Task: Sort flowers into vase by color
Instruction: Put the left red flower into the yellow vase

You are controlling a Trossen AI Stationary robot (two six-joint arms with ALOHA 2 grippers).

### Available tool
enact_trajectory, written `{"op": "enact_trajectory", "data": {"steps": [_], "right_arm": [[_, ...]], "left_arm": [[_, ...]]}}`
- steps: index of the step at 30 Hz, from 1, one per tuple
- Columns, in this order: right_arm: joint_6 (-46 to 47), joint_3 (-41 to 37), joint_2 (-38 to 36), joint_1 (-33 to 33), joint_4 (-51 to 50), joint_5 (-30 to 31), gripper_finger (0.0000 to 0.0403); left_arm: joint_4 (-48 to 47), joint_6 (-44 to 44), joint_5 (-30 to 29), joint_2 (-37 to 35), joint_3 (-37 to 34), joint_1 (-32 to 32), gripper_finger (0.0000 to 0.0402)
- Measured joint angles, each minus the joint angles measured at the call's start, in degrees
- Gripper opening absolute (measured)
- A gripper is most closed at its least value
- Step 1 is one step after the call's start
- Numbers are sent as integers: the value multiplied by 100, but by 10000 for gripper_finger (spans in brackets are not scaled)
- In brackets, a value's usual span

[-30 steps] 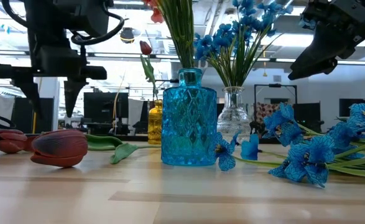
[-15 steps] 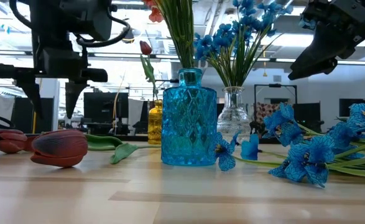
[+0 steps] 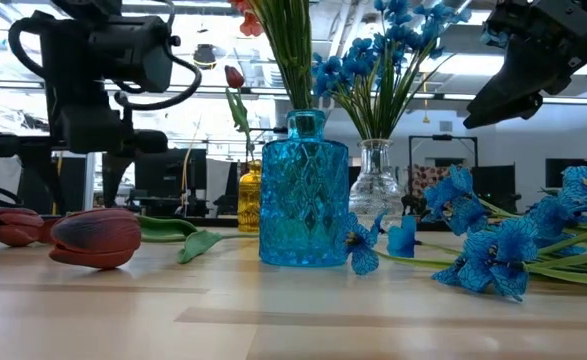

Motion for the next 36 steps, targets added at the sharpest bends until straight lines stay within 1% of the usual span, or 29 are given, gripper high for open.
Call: {"op": "enact_trajectory", "data": {"steps": [2, 5, 9, 14, 19, 22, 27, 30, 36], "right_arm": [[0, 0, 0, 1, 0, 0, 240], [0, 0, 0, 0, 0, 0, 240], [0, 0, 0, 0, 0, 0, 240], [0, 0, 0, 1, 0, 0, 240], [0, 0, -2, 1, 4, 0, 240], [0, 0, -2, 2, 4, 0, 240], [0, 0, -2, 2, 4, 0, 240], [0, 0, -2, 0, 4, -2, 240], [0, 0, -2, 2, 7, 0, 240]], "left_arm": [[46, -1, -29, 0, 0, 0, 208], [65, 4, 121, 0, 0, 2, 208], [67, 88, 173, 0, 0, 2, 208], [107, 87, 219, 8, 0, 118, 208], [139, 92, 225, 392, 0, 279, 208], [295, 66, 112, 785, 6, 284, 208], [214, -25, 44, 1174, 103, 271, 204], [157, 1, 68, 1196, 156, 247, 180], [148, -160, 84, 1108, 266, 225, 89]]}}
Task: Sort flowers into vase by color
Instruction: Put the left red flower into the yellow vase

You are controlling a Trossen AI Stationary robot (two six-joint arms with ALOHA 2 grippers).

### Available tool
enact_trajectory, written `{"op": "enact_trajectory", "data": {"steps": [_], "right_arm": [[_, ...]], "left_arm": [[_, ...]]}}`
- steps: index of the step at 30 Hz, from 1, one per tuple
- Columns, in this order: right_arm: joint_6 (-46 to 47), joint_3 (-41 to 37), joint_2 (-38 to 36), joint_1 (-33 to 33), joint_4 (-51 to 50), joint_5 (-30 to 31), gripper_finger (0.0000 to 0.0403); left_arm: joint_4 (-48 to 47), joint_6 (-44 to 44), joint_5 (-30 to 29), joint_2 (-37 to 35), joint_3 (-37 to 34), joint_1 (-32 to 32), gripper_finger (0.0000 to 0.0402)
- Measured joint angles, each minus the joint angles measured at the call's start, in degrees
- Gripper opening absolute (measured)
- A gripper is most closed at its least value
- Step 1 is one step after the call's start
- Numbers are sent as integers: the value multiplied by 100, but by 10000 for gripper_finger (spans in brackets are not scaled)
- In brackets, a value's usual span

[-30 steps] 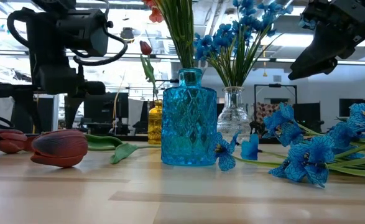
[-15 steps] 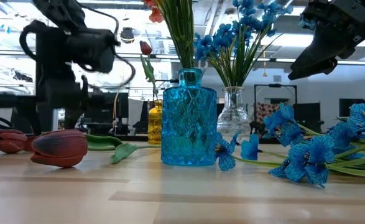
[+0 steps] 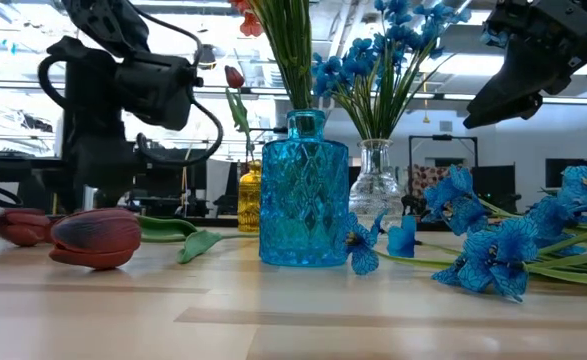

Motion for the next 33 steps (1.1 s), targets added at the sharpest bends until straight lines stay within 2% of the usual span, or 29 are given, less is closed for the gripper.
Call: {"op": "enact_trajectory", "data": {"steps": [6, 19, 27, 33], "right_arm": [[0, 0, 0, 0, 0, -1, 240], [0, 0, 0, -1, -1, -2, 240], [0, 0, 0, 0, 0, -2, 240], [0, 0, 0, -2, -2, -2, 240]], "left_arm": [[0, -211, -16, 2, 3, 0, 11], [-16, -877, 20, -141, 7, 2, 1], [79, -1353, 124, -1243, 7, 186, 0], [1001, -1840, 391, -2286, 7, 583, 0]]}}
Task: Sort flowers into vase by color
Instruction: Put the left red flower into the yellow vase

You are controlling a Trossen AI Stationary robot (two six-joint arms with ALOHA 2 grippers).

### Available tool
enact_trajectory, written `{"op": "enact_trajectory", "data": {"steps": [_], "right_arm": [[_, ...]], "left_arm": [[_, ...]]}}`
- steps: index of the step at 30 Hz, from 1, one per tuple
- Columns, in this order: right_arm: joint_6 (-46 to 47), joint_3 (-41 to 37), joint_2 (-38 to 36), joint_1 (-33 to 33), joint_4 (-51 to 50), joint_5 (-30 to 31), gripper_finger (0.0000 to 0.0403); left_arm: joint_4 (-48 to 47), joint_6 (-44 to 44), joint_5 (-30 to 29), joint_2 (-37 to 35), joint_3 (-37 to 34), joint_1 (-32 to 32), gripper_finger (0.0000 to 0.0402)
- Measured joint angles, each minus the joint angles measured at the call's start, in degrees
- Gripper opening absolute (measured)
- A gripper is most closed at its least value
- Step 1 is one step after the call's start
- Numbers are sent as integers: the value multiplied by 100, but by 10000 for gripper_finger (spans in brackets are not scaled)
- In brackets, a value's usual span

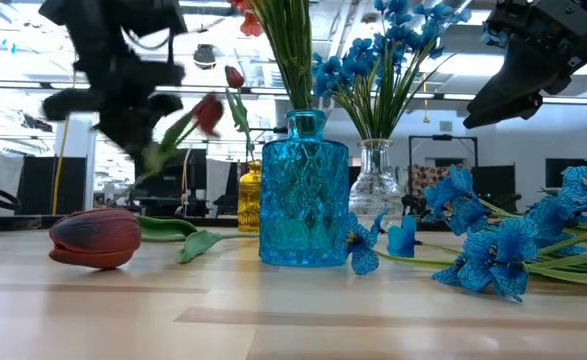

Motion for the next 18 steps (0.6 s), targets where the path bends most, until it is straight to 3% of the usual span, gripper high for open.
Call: {"op": "enact_trajectory", "data": {"steps": [7, 18], "right_arm": [[0, 2, 0, 2, 1, 2, 240], [0, 2, 1, 0, 2, 0, 240]], "left_arm": [[1913, -554, 22, -727, 4, 542, 0], [4110, -752, 463, -785, 7, 1065, 0]]}}
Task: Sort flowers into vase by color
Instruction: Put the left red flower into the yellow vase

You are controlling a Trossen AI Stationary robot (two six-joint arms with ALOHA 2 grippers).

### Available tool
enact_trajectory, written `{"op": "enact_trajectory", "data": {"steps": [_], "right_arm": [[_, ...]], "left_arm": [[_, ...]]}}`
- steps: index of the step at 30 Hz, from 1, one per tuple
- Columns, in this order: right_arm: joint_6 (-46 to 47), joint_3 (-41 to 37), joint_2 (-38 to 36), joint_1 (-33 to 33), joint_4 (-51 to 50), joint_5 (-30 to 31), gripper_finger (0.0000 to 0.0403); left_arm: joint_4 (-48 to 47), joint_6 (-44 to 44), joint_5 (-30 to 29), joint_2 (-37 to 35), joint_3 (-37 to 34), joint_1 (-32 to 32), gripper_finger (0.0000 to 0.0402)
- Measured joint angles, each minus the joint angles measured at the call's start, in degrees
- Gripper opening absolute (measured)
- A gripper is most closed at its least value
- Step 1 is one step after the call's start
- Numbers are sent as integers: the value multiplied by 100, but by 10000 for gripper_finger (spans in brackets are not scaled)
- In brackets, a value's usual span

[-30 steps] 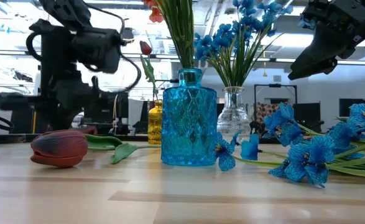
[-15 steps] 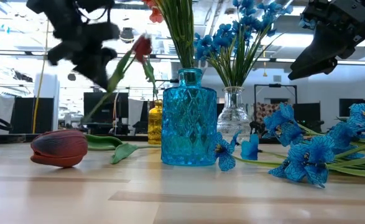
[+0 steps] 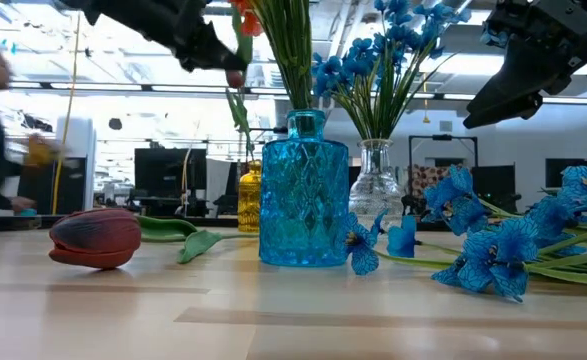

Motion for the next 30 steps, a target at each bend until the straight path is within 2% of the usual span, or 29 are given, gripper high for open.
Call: {"op": "enact_trajectory", "data": {"steps": [6, 12, 23, 30], "right_arm": [[0, 0, -1, 0, 0, 0, 240], [0, 0, -1, 0, 0, 0, 240], [0, 0, -1, 2, -2, 0, 240], [0, 0, 1, 0, -2, 2, 240]], "left_arm": [[1038, 212, -18, 0, 0, 11, 0], [1716, 462, -412, -2, 0, 82, 0], [1686, -254, -435, -2, 0, 845, 0], [1204, -728, -286, -2, 0, 1084, 0]]}}
